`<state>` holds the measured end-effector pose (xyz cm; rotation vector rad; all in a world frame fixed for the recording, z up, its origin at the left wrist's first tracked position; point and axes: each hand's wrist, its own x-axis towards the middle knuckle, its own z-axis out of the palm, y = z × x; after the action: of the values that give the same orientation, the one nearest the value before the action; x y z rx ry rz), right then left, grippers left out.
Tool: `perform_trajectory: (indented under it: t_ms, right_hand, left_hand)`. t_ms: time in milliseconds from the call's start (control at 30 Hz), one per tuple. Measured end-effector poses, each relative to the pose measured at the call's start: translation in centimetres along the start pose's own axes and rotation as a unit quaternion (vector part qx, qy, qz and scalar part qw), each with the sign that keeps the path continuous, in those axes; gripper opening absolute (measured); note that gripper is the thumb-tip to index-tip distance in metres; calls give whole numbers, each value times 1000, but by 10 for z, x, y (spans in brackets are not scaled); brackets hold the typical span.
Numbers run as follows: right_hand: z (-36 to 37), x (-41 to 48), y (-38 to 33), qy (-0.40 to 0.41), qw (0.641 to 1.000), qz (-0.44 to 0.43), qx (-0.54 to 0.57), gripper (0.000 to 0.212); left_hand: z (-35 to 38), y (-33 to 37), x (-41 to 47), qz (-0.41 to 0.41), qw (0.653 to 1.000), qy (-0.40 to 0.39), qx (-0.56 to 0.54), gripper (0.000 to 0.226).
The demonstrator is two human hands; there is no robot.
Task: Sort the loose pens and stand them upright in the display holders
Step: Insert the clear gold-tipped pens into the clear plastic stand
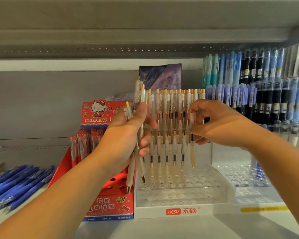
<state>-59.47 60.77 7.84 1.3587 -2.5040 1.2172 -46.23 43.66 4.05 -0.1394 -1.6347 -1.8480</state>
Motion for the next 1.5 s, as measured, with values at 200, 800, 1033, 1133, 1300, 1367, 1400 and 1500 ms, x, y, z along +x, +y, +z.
perform_trajectory:
  t_ms: [200, 800, 1033, 1133, 1300, 1367, 1400, 1500]
  right_hand:
    - [0, -4, -5, -28, 999, 24, -17, 29]
    - [10, 2, 2, -85, 957, 79, -268, 20]
    - [11, 10, 11, -76, 955, 65, -280, 17]
    - [3, 6, 12, -84, 961, 44, -260, 20]
    - [-2, 2, 4, 17, 992, 2, -124, 14]
    - [1, -1, -2, 66, 997, -17, 18, 3]
    - [3, -4, -4, 74, 993, -32, 83, 4]
    - [11, -11, -11, 66, 973, -89, 204, 22]
  left_hand:
    - [-3, 2, 0, -11, 999, -26, -28, 18]
    - [0, 0, -3, -6, 997, -75, 24, 23]
    - [2, 1, -5, -4, 995, -92, 27, 27]
    - [2, 1, -4, -6, 994, -106, 29, 28]
    - [2, 0, -3, -7, 992, -120, 40, 37]
    - [3, -1, -3, -16, 991, -127, 45, 43]
    - [3, -1, -3, -20, 990, -130, 46, 44]
    - [3, -4, -4, -27, 987, -147, 51, 40]
